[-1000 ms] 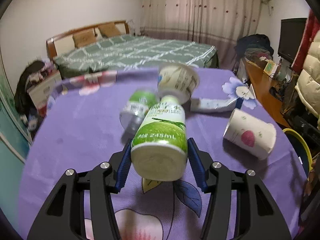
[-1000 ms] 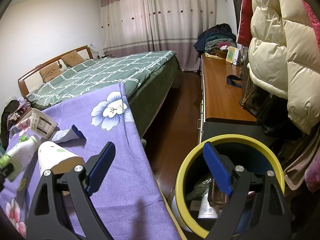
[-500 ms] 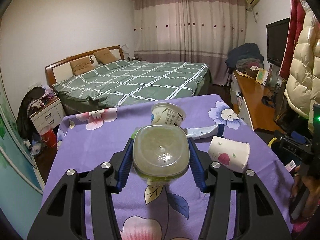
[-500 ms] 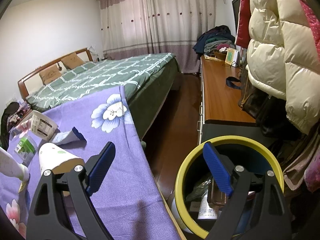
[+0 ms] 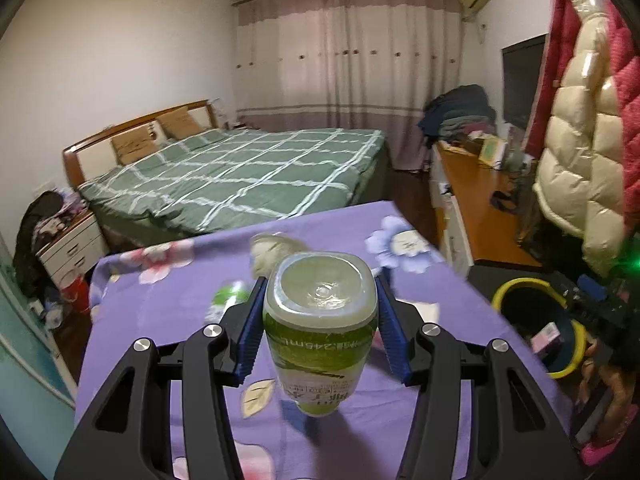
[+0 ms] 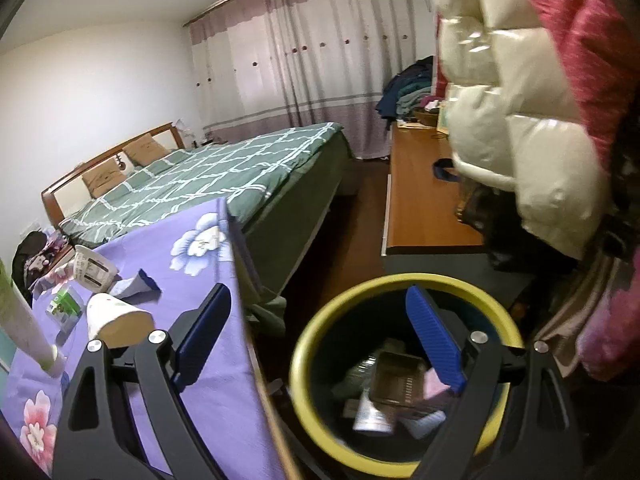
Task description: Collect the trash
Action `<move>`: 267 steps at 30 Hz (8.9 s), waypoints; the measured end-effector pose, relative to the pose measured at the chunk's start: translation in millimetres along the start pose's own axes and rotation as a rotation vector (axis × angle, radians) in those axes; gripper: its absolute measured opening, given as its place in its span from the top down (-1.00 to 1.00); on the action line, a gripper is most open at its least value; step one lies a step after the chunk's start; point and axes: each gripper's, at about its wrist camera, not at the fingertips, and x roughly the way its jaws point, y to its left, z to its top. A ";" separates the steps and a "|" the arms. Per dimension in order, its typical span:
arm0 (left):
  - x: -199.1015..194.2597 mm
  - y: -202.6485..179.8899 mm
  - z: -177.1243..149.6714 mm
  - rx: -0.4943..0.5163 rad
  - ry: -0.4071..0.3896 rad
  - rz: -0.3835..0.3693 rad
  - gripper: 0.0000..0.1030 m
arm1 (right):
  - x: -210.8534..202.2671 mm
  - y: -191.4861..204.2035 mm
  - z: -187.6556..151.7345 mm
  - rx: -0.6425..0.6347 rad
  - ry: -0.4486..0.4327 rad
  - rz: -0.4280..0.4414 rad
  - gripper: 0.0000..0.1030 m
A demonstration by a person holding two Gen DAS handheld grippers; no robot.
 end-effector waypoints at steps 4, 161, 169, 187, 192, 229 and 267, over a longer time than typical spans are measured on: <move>-11.4 -38.4 15.5 0.053 -0.014 -0.076 0.00 | -10.6 -20.1 -5.0 0.002 0.006 -0.023 -0.65; 79.0 180.6 -78.3 -0.281 0.027 0.350 -0.67 | 64.0 58.7 17.4 -0.072 0.254 0.138 0.31; 81.3 178.3 -79.1 -0.267 0.031 0.324 -0.67 | 43.3 -34.3 -0.9 0.012 0.225 -0.126 0.30; 70.4 83.7 -58.2 -0.119 0.047 0.089 -0.67 | 48.7 -72.6 -28.7 0.054 0.244 -0.221 -0.04; 70.6 40.1 -54.9 -0.081 0.085 -0.059 -0.70 | 46.5 -73.5 -29.7 0.069 0.244 -0.197 -0.05; 124.9 -48.0 -54.1 0.108 0.200 -0.183 -0.89 | 47.3 -75.7 -39.6 0.103 0.254 -0.156 -0.05; 139.7 -237.8 -22.9 0.322 0.265 -0.440 -0.59 | -38.9 -130.7 -41.0 0.097 0.134 -0.219 -0.10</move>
